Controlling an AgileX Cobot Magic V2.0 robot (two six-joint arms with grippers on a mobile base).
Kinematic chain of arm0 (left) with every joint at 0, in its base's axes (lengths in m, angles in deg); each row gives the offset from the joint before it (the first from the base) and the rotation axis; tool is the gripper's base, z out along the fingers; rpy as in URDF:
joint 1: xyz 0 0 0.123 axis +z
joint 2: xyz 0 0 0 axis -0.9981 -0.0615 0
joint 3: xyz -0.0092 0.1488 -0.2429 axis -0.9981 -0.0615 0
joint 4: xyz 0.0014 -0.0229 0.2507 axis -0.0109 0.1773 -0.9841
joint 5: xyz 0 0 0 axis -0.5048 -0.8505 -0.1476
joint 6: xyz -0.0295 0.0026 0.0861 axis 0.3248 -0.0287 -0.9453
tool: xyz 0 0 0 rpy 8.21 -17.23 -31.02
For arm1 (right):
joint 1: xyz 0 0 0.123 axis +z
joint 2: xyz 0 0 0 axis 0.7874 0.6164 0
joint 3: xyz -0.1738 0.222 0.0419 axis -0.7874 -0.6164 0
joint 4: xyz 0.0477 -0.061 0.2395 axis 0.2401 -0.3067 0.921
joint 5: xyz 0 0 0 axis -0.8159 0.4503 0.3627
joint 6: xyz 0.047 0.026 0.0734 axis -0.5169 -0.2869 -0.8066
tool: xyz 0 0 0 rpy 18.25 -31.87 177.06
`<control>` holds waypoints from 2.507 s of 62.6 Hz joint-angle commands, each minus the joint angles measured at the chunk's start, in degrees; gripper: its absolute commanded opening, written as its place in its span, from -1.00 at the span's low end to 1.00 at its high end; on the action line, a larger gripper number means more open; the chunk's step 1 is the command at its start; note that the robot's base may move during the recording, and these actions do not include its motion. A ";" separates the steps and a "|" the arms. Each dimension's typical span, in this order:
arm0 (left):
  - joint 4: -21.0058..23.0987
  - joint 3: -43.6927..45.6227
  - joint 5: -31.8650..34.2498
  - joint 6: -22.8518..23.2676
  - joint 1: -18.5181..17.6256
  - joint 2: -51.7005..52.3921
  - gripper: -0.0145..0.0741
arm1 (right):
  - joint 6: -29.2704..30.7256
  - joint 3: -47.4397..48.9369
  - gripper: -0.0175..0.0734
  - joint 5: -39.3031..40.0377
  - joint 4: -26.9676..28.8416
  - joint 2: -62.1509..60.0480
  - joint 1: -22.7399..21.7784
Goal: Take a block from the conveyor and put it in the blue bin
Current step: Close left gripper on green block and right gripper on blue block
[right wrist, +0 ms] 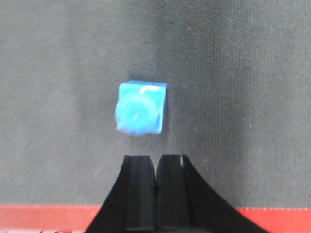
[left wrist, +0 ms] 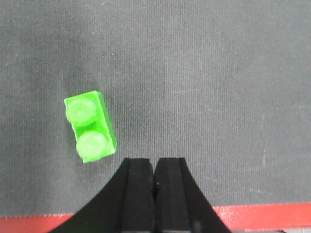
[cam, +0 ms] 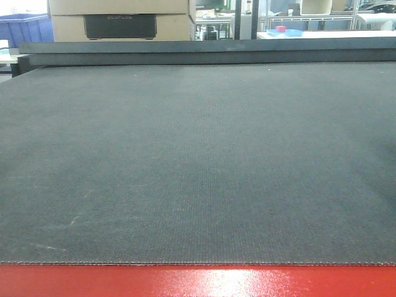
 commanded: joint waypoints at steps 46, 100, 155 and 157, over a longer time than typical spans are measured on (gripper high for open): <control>0.43 -3.74 2.41 0.49 0.10 0.00 -0.92 | -3.16 2.25 0.22 4.71 -2.97 9.28 3.44; 0.83 -3.85 3.81 0.78 0.10 0.00 -0.92 | -4.01 -0.07 -0.54 8.20 -2.92 15.63 3.44; -6.90 -3.85 7.52 15.34 1.51 -10.23 -0.70 | -4.01 0.03 -0.97 6.68 -1.55 8.13 3.64; -6.90 -3.85 7.52 15.34 1.51 -10.23 -0.57 | -4.01 0.03 -0.97 6.68 -1.55 8.13 3.64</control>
